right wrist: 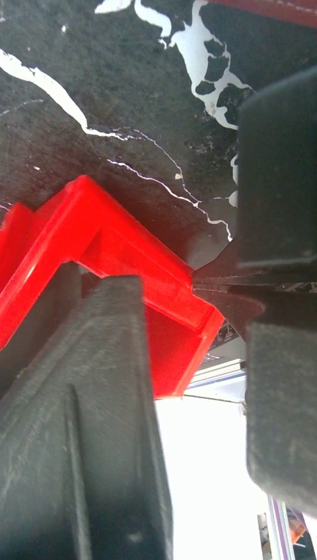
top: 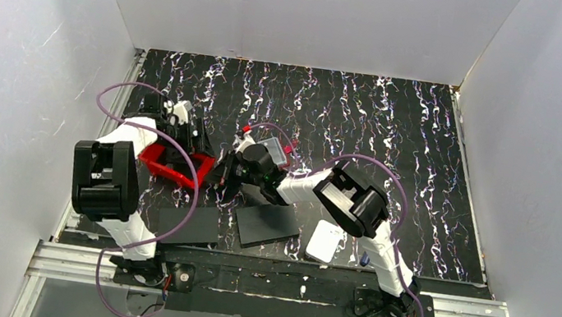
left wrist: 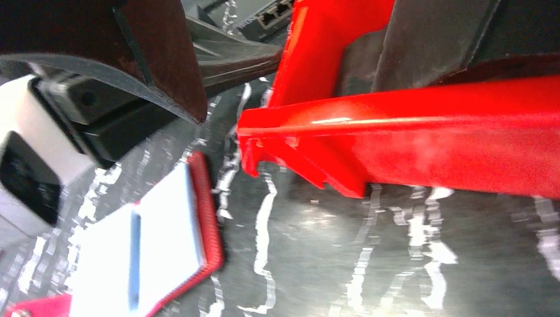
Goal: Put the credit cards into the card holder
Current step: Pick up the credit card from the storage box.
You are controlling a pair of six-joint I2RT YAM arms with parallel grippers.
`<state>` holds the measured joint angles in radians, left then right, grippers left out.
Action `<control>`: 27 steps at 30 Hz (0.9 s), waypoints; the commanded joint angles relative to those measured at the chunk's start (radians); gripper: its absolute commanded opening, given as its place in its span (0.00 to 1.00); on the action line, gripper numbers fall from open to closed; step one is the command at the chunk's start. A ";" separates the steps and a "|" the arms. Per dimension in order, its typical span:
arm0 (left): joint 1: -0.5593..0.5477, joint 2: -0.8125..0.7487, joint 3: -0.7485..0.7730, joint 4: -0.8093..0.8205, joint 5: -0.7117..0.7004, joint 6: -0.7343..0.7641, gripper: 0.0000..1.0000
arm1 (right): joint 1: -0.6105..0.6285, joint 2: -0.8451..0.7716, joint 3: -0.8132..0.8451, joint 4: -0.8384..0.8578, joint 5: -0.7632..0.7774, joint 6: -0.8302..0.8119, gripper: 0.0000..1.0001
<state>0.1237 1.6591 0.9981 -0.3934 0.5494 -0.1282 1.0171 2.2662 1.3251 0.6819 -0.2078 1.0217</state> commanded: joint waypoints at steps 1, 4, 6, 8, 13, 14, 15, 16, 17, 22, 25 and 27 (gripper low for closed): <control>-0.031 0.043 -0.011 -0.035 0.201 0.007 0.89 | 0.009 -0.028 0.030 0.024 0.007 -0.038 0.01; -0.031 0.024 -0.016 -0.052 0.181 0.022 0.87 | 0.009 -0.030 0.026 0.025 0.007 -0.039 0.01; -0.031 -0.004 -0.018 -0.060 0.155 0.028 0.87 | 0.009 -0.031 0.025 0.025 0.006 -0.042 0.01; -0.032 -0.036 -0.007 -0.076 0.120 0.029 0.89 | 0.007 -0.032 0.021 0.030 0.002 -0.041 0.01; -0.032 -0.144 0.065 -0.118 0.000 0.019 0.93 | 0.003 -0.037 0.002 0.049 0.015 -0.035 0.01; -0.032 -0.164 0.086 -0.131 -0.049 0.015 0.93 | 0.003 -0.040 -0.002 0.051 0.023 -0.037 0.01; -0.031 -0.183 0.101 -0.139 -0.097 0.014 0.93 | 0.003 -0.044 -0.004 0.051 0.028 -0.041 0.01; -0.031 -0.200 0.116 -0.150 -0.144 0.019 0.92 | 0.003 -0.047 -0.004 0.048 0.033 -0.045 0.01; -0.031 -0.213 0.129 -0.161 -0.183 0.030 0.92 | 0.003 -0.048 -0.003 0.043 0.034 -0.048 0.01; -0.043 -0.253 0.119 -0.184 -0.382 0.116 0.83 | 0.000 -0.040 0.002 0.044 0.024 -0.044 0.01; -0.075 -0.240 0.105 -0.206 -0.483 0.124 0.78 | -0.002 -0.040 0.002 0.044 0.024 -0.044 0.01; -0.102 -0.225 0.099 -0.215 -0.529 0.141 0.75 | -0.002 -0.037 0.003 0.044 0.019 -0.041 0.01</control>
<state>0.0687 1.4193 1.1143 -0.5414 0.1915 -0.0445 1.0207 2.2662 1.3254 0.6823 -0.1993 0.9913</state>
